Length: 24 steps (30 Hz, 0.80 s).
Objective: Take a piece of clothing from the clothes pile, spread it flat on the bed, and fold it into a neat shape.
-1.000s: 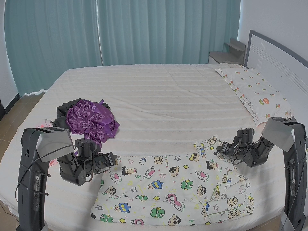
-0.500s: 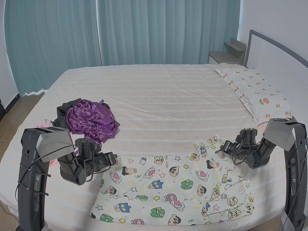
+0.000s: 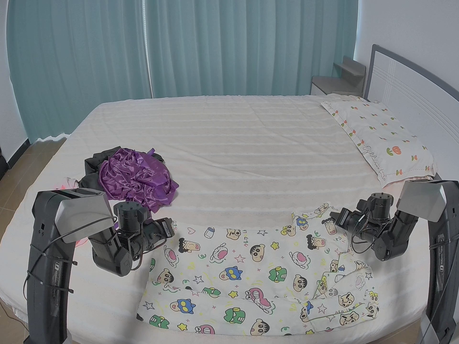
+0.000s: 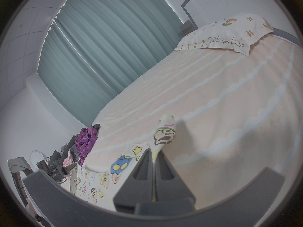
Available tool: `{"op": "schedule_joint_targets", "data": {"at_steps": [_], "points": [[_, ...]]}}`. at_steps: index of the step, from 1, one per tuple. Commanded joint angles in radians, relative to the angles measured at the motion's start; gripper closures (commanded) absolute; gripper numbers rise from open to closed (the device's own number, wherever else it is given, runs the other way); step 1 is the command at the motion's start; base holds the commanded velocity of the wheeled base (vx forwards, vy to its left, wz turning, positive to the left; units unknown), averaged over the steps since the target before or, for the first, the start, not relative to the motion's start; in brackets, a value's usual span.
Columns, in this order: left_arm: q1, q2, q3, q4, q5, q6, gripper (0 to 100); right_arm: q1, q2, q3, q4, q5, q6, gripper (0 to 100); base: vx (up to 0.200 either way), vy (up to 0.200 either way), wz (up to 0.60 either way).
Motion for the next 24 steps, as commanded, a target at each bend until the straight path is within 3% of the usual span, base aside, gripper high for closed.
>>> {"op": "schedule_joint_targets", "data": {"at_steps": [1,12,24], "points": [[-0.024,-0.049,0.01,-0.002,0.012,0.004,100,-0.011,-0.039,0.049,-0.044,0.011,0.0,100,0.0,0.0,0.0],[-0.022,-0.058,0.061,-0.045,0.074,0.029,100,-0.029,-0.094,0.126,-0.114,0.021,0.0,100,0.0,0.0,0.0],[-0.03,-0.129,0.256,-0.185,0.074,0.052,100,-0.028,-0.144,0.337,-0.269,0.075,-0.016,100,0.0,0.0,0.0]]}}
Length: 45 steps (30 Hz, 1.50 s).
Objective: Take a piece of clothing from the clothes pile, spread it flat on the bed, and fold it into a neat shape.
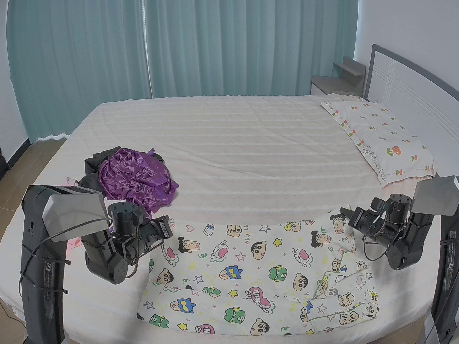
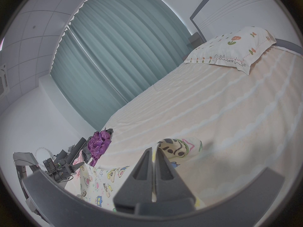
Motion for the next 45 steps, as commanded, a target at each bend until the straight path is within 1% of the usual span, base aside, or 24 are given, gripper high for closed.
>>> {"op": "schedule_joint_targets", "data": {"at_steps": [1,3,5,8,15,18,22,24,28,31,33,35,41,43,44,45], "points": [[-0.004,-0.032,0.087,-0.062,0.0,0.01,100,0.001,-0.035,0.086,-0.019,0.007,-0.014,100,0.0,0.0,0.0],[-0.004,-0.03,0.119,-0.089,0.0,0.02,100,0.001,-0.052,0.112,-0.019,0.015,-0.019,100,0.0,0.0,0.0],[-0.004,-0.03,0.164,-0.129,-0.002,0.034,100,0.001,-0.073,0.139,-0.019,0.049,-0.02,100,0.0,0.0,0.0],[-0.006,-0.03,0.207,-0.172,-0.002,0.043,100,0.001,-0.096,0.16,-0.019,0.056,-0.023,100,0.0,0.0,0.0],[-0.006,-0.06,0.271,-0.172,-0.003,0.053,100,-0.006,-0.156,0.247,-0.019,0.072,-0.043,100,0.0,0.0,0.0],[-0.006,-0.067,0.317,-0.172,-0.011,0.051,100,-0.013,-0.162,0.318,-0.019,0.101,-0.099,100,0.0,0.0,0.0],[-0.006,-0.073,0.348,-0.172,-0.012,0.051,100,-0.032,-0.161,0.37,-0.019,0.121,-0.177,100,0.0,0.0,0.0],[-0.004,-0.08,0.349,-0.172,-0.014,0.053,100,-0.034,-0.161,0.376,-0.019,0.126,-0.181,100,0.0,0.0,0.0],[-0.004,-0.144,0.362,-0.172,-0.054,0.056,100,-0.054,-0.168,0.421,-0.019,0.136,-0.203,100,0.0,0.0,0.0],[-0.004,-0.164,0.406,-0.172,-0.086,0.106,100,-0.068,-0.168,0.455,-0.019,0.156,-0.235,100,0.0,0.0,0.0],[-0.004,-0.159,0.441,-0.172,-0.106,0.168,100,-0.078,-0.168,0.482,-0.019,0.173,-0.276,100,0.0,0.0,0.0],[-0.004,-0.158,0.465,-0.172,-0.12,0.195,100,-0.085,-0.164,0.505,-0.019,0.184,-0.312,100,0.0,0.0,0.0],[-0.004,-0.155,0.517,-0.172,-0.128,0.206,100,-0.097,-0.139,0.567,-0.019,0.198,-0.387,100,0.0,0.0,0.0],[-0.004,-0.153,0.523,-0.172,-0.128,0.208,100,-0.098,-0.136,0.573,-0.019,0.198,-0.396,100,0.0,0.0,0.0],[-0.004,-0.142,0.54,-0.172,-0.129,0.226,100,-0.109,-0.118,0.576,-0.019,0.199,-0.442,100,0.0,0.0,0.0],[-0.003,-0.135,0.543,-0.172,-0.128,0.237,100,-0.111,-0.109,0.576,-0.019,0.199,-0.459,100,0.0,0.0,0.0]]}}
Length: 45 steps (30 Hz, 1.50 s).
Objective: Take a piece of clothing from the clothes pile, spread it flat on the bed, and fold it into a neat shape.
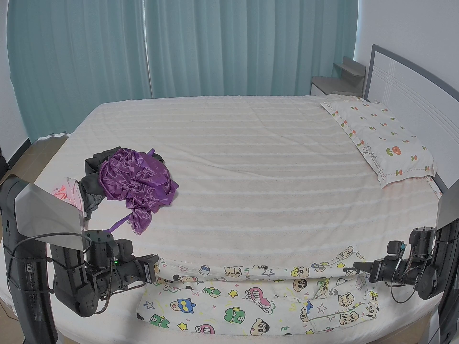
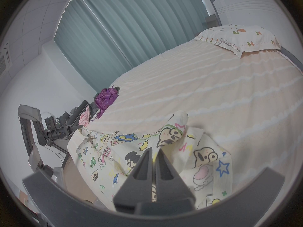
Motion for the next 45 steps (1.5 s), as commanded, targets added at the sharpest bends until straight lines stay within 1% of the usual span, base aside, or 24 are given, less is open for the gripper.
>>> {"op": "schedule_joint_targets", "data": {"at_steps": [1,6,10,13,16,22,23,24,28,30,33,36,37,38,40,42,43,44,45], "points": [[0.001,0.023,0.032,-0.018,0.0,0.032,100,-0.016,0.048,0.025,-0.017,0.0,-0.068,100,0.0,0.0,0.0],[0.0,0.074,0.067,-0.018,-0.002,0.087,100,-0.025,0.137,0.025,-0.017,-0.018,-0.149,100,0.0,0.0,0.0],[0.0,0.119,0.076,-0.018,0.001,0.121,100,-0.053,0.197,0.025,-0.017,-0.024,-0.225,100,0.0,0.0,0.0],[-0.003,0.132,0.098,-0.018,-0.005,0.129,100,-0.071,0.214,0.025,-0.017,-0.024,-0.248,100,0.0,0.0,0.0],[-0.016,0.137,0.109,-0.018,-0.029,0.132,100,-0.082,0.223,0.025,-0.017,-0.024,-0.251,100,0.0,0.0,0.0],[-0.019,0.149,0.113,-0.018,-0.031,0.153,100,-0.085,0.254,0.025,-0.017,-0.026,-0.28,100,0.0,0.0,0.0],[-0.019,0.151,0.113,-0.018,-0.031,0.155,0,-0.085,0.257,0.025,-0.017,-0.026,-0.286,100,0.0,0.0,0.0],[-0.019,0.155,0.113,-0.018,-0.028,0.156,0,-0.085,0.258,0.025,-0.017,-0.026,-0.292,0,0.0,0.0,0.0],[-0.014,0.154,0.112,-0.018,-0.026,0.136,0,-0.089,0.257,0.025,-0.017,-0.023,-0.292,0,0.0,0.0,0.0],[-0.008,0.151,0.116,-0.018,-0.026,0.12,0,-0.105,0.252,0.025,-0.017,-0.023,-0.292,0,0.0,0.0,0.0],[0.009,0.119,0.136,-0.018,-0.029,0.069,0,-0.14,0.229,0.025,-0.017,-0.023,-0.292,0,0.0,0.0,0.0],[0.038,0.06,0.15,-0.018,-0.036,-0.009,0,-0.2,0.182,0.025,-0.017,-0.015,-0.286,0,0.0,0.0,0.0],[0.038,0.06,0.15,-0.018,-0.036,-0.009,0,-0.2,0.182,0.025,-0.017,-0.015,-0.286,0,0.0,0.0,0.0],[0.063,0.02,0.155,-0.018,-0.039,-0.081,0,-0.249,0.15,0.025,-0.017,-0.012,-0.284,0,0.0,0.0,0.0],[0.081,-0.007,0.156,-0.018,-0.052,-0.129,0,-0.277,0.136,0.025,-0.017,-0.003,-0.284,0,0.0,0.0,0.0],[0.115,-0.058,0.156,-0.018,-0.106,-0.224,0,-0.318,0.104,0.025,-0.017,0.035,-0.281,0,0.0,0.0,0.0],[0.125,-0.082,0.155,-0.018,-0.129,-0.287,0,-0.333,0.077,0.025,-0.017,0.065,-0.275,0,0.0,0.0,0.0],[0.127,-0.095,0.153,-0.018,-0.137,-0.331,0,-0.341,0.059,0.025,-0.017,0.085,-0.263,0,0.0,0.0,0.0],[0.125,-0.112,0.15,-0.018,-0.143,-0.397,0,-0.344,0.03,0.025,-0.017,0.115,-0.238,0,0.0,0.0,0.0]]}}
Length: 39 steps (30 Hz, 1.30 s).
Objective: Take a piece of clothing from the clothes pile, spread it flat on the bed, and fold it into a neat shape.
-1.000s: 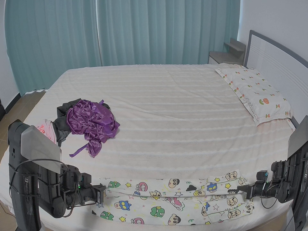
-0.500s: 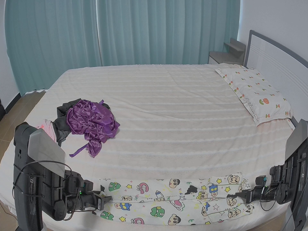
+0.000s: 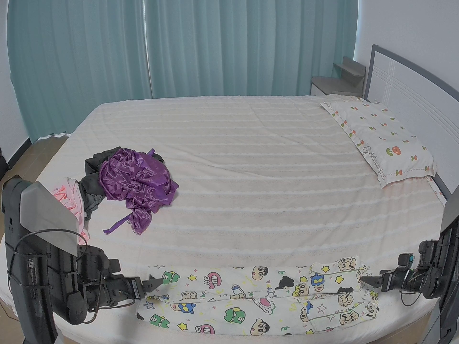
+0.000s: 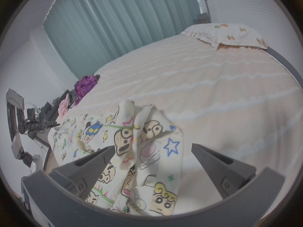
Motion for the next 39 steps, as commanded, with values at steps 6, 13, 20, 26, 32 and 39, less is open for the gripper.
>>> {"op": "schedule_joint_targets", "data": {"at_steps": [6,13,20,26,32,39], "points": [[-0.005,-0.169,-0.049,-0.018,-0.061,-0.493,0,0.057,-0.271,-0.004,-0.018,0.118,0.294,0,0.0,0.0,0.0],[-0.009,-0.099,-0.086,-0.018,-0.061,-0.549,0,0.181,-0.212,-0.059,-0.018,0.116,0.406,0,0.0,0.0,0.0],[-0.014,-0.064,-0.114,-0.018,-0.06,-0.543,0,0.19,-0.117,-0.055,-0.018,0.108,0.346,0,0.0,0.0,0.0],[-0.02,-0.06,-0.114,-0.018,-0.055,-0.541,0,0.19,-0.085,-0.081,-0.018,0.108,0.31,0,0.0,0.0,0.0],[-0.02,-0.058,-0.114,-0.018,-0.054,-0.541,0,0.196,-0.042,-0.127,-0.018,0.101,0.305,0,0.0,0.0,0.0],[-0.021,-0.058,-0.114,-0.018,-0.052,-0.541,0,0.219,0.025,-0.194,-0.018,0.075,0.293,100,0.0,0.0,0.0]]}}
